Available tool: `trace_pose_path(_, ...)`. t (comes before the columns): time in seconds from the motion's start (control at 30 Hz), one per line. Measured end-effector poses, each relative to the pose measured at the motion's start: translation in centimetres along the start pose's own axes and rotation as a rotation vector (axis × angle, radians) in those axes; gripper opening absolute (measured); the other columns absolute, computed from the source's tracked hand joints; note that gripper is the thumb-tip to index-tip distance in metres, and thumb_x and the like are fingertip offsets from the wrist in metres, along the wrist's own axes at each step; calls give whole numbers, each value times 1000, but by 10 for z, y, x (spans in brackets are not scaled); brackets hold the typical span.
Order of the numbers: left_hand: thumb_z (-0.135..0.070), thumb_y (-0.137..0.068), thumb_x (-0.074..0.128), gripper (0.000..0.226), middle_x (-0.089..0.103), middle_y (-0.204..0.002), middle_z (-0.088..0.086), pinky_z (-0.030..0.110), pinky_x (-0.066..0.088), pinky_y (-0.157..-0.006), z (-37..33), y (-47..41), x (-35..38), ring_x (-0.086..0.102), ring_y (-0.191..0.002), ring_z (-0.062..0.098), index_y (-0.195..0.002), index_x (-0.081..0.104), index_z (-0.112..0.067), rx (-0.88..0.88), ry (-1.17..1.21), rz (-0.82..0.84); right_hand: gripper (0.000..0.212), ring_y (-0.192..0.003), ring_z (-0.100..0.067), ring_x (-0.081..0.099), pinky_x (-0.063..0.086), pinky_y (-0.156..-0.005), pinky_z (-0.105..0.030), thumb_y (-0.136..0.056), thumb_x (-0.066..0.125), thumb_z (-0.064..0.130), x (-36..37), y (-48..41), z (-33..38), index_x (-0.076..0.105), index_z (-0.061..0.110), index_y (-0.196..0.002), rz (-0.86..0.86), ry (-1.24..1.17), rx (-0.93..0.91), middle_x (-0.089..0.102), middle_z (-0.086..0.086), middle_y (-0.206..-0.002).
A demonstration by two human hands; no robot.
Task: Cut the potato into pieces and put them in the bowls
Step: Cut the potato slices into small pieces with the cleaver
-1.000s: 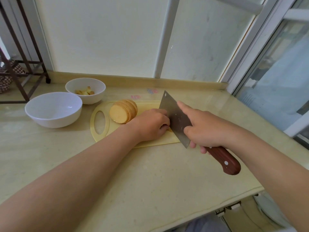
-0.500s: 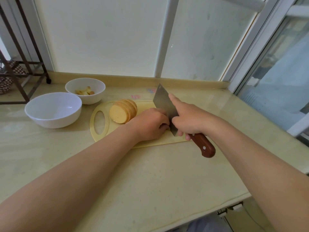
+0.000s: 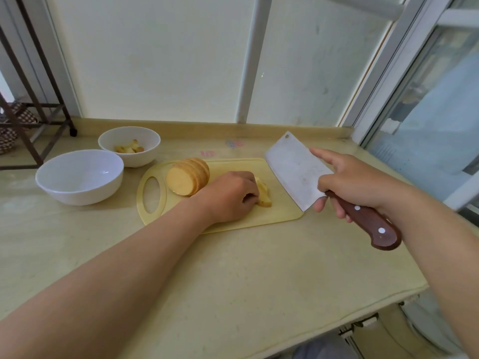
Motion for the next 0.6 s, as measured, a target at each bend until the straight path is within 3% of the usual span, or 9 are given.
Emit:
trace_pose_path(0.17, -18, -86, 67, 17, 57, -109, 4, 28, 46, -86, 2, 0, -2, 55, -98, 20, -101, 64, -9, -80, -13, 1, 82, -44, -21, 53, 48, -45, -31, -96, 48, 0, 4, -9, -33, 26, 47, -160, -31, -131, 43, 78, -19, -83)
trace_pose_path(0.33, -42, -91, 60, 64, 38, -146, 2, 28, 35, -104, -4, -1, -5, 41, -129, 21, -143, 34, -15, -246, -12, 147, 83, -45, -23, 53, 49, -45, -31, -94, 48, -1, 16, -19, -52, 30, 47, -159, -47, -236, 48, 77, -20, -83)
trace_pose_path(0.4, -48, -93, 54, 80, 26, -158, 2, 32, 22, -116, -6, -2, -3, 28, -142, 21, -155, 14, -17, -281, -47, 241, 82, -44, -23, 52, 47, -43, -29, -94, 48, -2, 22, -24, -56, 31, 47, -158, -52, -286, 52, 76, -21, -82)
trace_pose_path(0.5, -52, -95, 45, 80, 32, -156, 2, 39, 9, -123, -3, -3, 2, 26, -144, 17, -156, 2, -23, -268, -103, 316, 82, -43, -22, 52, 46, -41, -28, -94, 48, -2, 31, -29, -61, 31, 47, -158, -33, -332, 57, 76, -23, -81)
trace_pose_path(0.6, -50, -95, 47, 76, 38, -152, -1, 41, 14, -122, -1, -6, 3, 33, -140, 16, -156, 10, -22, -294, -67, 314, 82, -42, -22, 51, 45, -40, -28, -94, 49, -2, 33, -33, -64, 31, 46, -159, -19, -357, 58, 75, -24, -80)
Point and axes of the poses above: each hand's wrist, its own y-axis away from the middle knuckle, its own x-axis out of the palm, z = x × y, the point moved 3 cm from there along -y, towards the middle knuckle
